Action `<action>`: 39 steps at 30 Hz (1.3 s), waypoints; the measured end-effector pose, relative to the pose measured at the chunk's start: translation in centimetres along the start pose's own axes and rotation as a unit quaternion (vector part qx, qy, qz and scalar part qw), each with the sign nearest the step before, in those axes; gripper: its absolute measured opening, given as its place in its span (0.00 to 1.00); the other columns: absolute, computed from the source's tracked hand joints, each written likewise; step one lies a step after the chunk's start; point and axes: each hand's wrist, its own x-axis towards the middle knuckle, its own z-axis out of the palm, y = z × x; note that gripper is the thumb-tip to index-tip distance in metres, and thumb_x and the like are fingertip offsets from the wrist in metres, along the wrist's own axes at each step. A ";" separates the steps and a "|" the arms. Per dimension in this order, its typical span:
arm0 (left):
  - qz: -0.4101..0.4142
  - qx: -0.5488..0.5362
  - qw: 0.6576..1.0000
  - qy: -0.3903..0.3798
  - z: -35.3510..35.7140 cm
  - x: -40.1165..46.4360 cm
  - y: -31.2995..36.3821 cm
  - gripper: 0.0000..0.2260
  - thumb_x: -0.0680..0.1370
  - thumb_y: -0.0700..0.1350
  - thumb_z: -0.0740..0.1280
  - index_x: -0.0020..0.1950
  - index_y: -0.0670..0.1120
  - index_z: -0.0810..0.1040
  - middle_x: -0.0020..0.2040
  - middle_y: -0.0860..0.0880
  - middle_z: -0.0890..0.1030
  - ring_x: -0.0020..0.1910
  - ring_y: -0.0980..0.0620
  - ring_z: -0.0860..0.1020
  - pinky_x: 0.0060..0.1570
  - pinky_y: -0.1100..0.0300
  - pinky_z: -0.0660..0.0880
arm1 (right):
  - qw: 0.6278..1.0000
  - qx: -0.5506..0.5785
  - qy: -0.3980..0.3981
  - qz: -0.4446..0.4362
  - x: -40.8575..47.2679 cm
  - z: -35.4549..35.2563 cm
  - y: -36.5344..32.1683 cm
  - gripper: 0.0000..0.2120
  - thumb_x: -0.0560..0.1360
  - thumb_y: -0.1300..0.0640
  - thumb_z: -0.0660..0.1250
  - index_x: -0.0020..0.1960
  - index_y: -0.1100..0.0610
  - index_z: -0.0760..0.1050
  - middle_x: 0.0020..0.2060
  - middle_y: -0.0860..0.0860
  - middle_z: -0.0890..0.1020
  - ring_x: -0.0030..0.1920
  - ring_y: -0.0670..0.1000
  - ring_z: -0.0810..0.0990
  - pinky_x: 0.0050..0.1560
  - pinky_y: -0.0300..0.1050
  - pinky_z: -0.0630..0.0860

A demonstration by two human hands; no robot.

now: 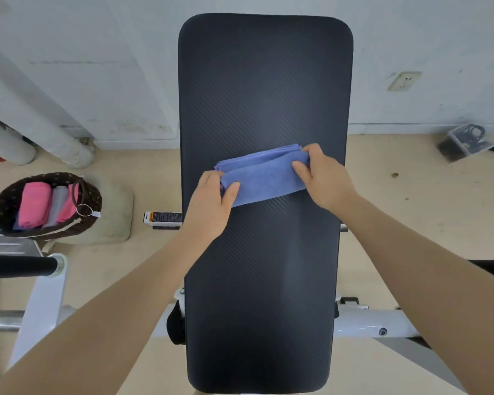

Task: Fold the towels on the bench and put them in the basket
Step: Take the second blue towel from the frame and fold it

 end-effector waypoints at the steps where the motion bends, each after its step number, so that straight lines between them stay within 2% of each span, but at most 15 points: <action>1: 0.004 0.002 1.000 0.010 0.2 0.2 -0.2 0.11 0.80 0.45 0.58 0.57 0.37 0.70 0.53 0.45 0.71 0.44 0.52 0.69 0.40 0.68 0.61 | 1.000 -0.023 0.002 0.006 0.4 0.2 -0.3 0.15 0.81 0.51 0.52 0.60 0.60 0.64 0.42 0.53 0.73 0.41 0.56 0.71 0.40 0.46 0.64; 4: -0.014 0.007 0.999 0.041 0.1 1.2 0.2 0.14 0.80 0.41 0.60 0.65 0.40 0.67 0.62 0.43 0.70 0.52 0.48 0.73 0.50 0.64 0.67 | 0.997 -0.065 0.016 0.047 1.5 0.3 -1.3 0.14 0.81 0.51 0.51 0.59 0.61 0.64 0.42 0.53 0.71 0.41 0.57 0.69 0.40 0.49 0.65; 6: 0.076 0.108 0.986 0.102 0.0 1.8 0.7 0.18 0.76 0.36 0.60 0.66 0.43 0.68 0.64 0.43 0.70 0.56 0.43 0.73 0.53 0.52 0.70 | 0.993 -0.087 0.020 0.075 2.3 0.5 -1.8 0.13 0.81 0.51 0.51 0.56 0.60 0.63 0.41 0.53 0.70 0.41 0.58 0.68 0.40 0.49 0.64; 9: 0.343 0.307 0.885 0.072 1.1 2.3 0.1 0.18 0.72 0.37 0.57 0.61 0.41 0.72 0.65 0.44 0.70 0.60 0.42 0.71 0.57 0.51 0.65 | 0.990 -0.090 0.022 0.103 2.6 0.9 -2.2 0.11 0.81 0.50 0.51 0.49 0.58 0.59 0.39 0.54 0.69 0.41 0.58 0.68 0.39 0.49 0.63; 12: 0.358 0.410 0.839 -0.002 1.8 2.0 -1.0 0.23 0.77 0.48 0.52 0.69 0.38 0.67 0.69 0.42 0.71 0.68 0.44 0.70 0.69 0.51 0.62 | 0.989 -0.061 0.029 0.133 2.6 0.9 -2.1 0.13 0.81 0.49 0.53 0.53 0.59 0.62 0.41 0.55 0.71 0.43 0.59 0.71 0.40 0.50 0.65; 14: 0.323 0.437 0.839 -0.033 1.9 2.4 -1.5 0.28 0.77 0.53 0.52 0.72 0.39 0.60 0.71 0.42 0.67 0.70 0.45 0.67 0.70 0.51 0.62 | 0.987 -0.042 0.065 0.141 2.4 1.0 -2.5 0.17 0.80 0.49 0.55 0.61 0.61 0.65 0.48 0.57 0.75 0.52 0.61 0.75 0.49 0.53 0.69; 16: 0.315 0.420 0.850 -0.051 1.7 3.0 -1.7 0.29 0.76 0.55 0.52 0.72 0.40 0.60 0.72 0.43 0.67 0.71 0.45 0.67 0.70 0.51 0.62 | 0.981 -0.098 0.164 0.030 1.7 2.0 -3.1 0.22 0.79 0.52 0.56 0.68 0.63 0.64 0.63 0.60 0.73 0.65 0.61 0.69 0.66 0.57 0.60; 17: 0.317 0.403 0.857 -0.057 1.6 3.4 -1.7 0.28 0.76 0.55 0.52 0.71 0.40 0.62 0.72 0.43 0.68 0.70 0.45 0.67 0.70 0.51 0.60 | 0.974 -0.118 0.183 -0.060 1.1 2.6 -3.7 0.24 0.78 0.52 0.56 0.70 0.64 0.63 0.67 0.60 0.70 0.69 0.60 0.65 0.69 0.59 0.55; 19: 0.330 0.369 0.866 -0.073 1.5 3.7 -1.8 0.27 0.76 0.54 0.53 0.70 0.40 0.65 0.70 0.42 0.70 0.69 0.44 0.68 0.70 0.52 0.58 | 0.957 -0.139 0.130 -0.220 0.0 4.2 -4.3 0.27 0.78 0.48 0.53 0.71 0.64 0.62 0.71 0.59 0.66 0.72 0.57 0.61 0.70 0.57 0.50; 20: 0.341 0.357 0.867 -0.075 1.6 3.8 -2.0 0.26 0.77 0.54 0.53 0.70 0.40 0.65 0.69 0.42 0.71 0.69 0.44 0.68 0.69 0.51 0.57 | 0.955 -0.136 0.081 -0.251 -0.5 4.9 -4.4 0.29 0.79 0.45 0.49 0.73 0.63 0.60 0.73 0.57 0.62 0.73 0.54 0.58 0.72 0.54 0.47; 24: 0.336 0.328 0.878 -0.099 1.6 4.1 -2.9 0.28 0.79 0.56 0.52 0.76 0.45 0.55 0.76 0.45 0.58 0.75 0.48 0.53 0.74 0.53 0.51 | 0.979 -0.086 -0.011 -0.185 0.0 5.2 -4.1 0.37 0.75 0.36 0.31 0.76 0.57 0.45 0.74 0.46 0.45 0.75 0.44 0.42 0.74 0.43 0.35; 29: 0.288 0.224 0.917 -0.160 0.0 5.4 -2.9 0.26 0.78 0.58 0.44 0.75 0.55 0.46 0.76 0.51 0.41 0.74 0.51 0.41 0.72 0.54 0.41 | 0.983 -0.121 -0.024 -0.133 0.3 4.2 -3.5 0.31 0.77 0.40 0.35 0.76 0.54 0.40 0.75 0.44 0.44 0.73 0.42 0.37 0.70 0.39 0.30; 31: 0.239 0.147 0.945 -0.170 -0.7 6.0 -2.7 0.20 0.81 0.54 0.49 0.74 0.56 0.55 0.77 0.49 0.44 0.76 0.50 0.42 0.73 0.56 0.42 | 0.988 -0.100 -0.039 -0.111 0.7 3.7 -3.4 0.26 0.81 0.46 0.42 0.76 0.53 0.43 0.76 0.45 0.45 0.75 0.45 0.39 0.70 0.40 0.31; 34: 0.236 0.155 0.949 -0.141 -0.6 5.9 -2.1 0.19 0.82 0.47 0.56 0.73 0.55 0.63 0.77 0.47 0.49 0.76 0.47 0.45 0.73 0.57 0.45 | 0.993 -0.036 -0.073 -0.088 1.5 2.4 -4.0 0.24 0.81 0.60 0.53 0.76 0.55 0.52 0.76 0.50 0.50 0.76 0.52 0.44 0.73 0.44 0.37; 39: 0.199 0.189 0.959 -0.075 0.3 4.8 -1.1 0.21 0.77 0.47 0.64 0.70 0.50 0.67 0.73 0.46 0.63 0.71 0.43 0.61 0.70 0.51 0.57 | 0.987 -0.134 -0.059 -0.062 2.5 3.1 -4.5 0.30 0.79 0.62 0.58 0.76 0.54 0.49 0.77 0.52 0.50 0.77 0.54 0.44 0.74 0.48 0.41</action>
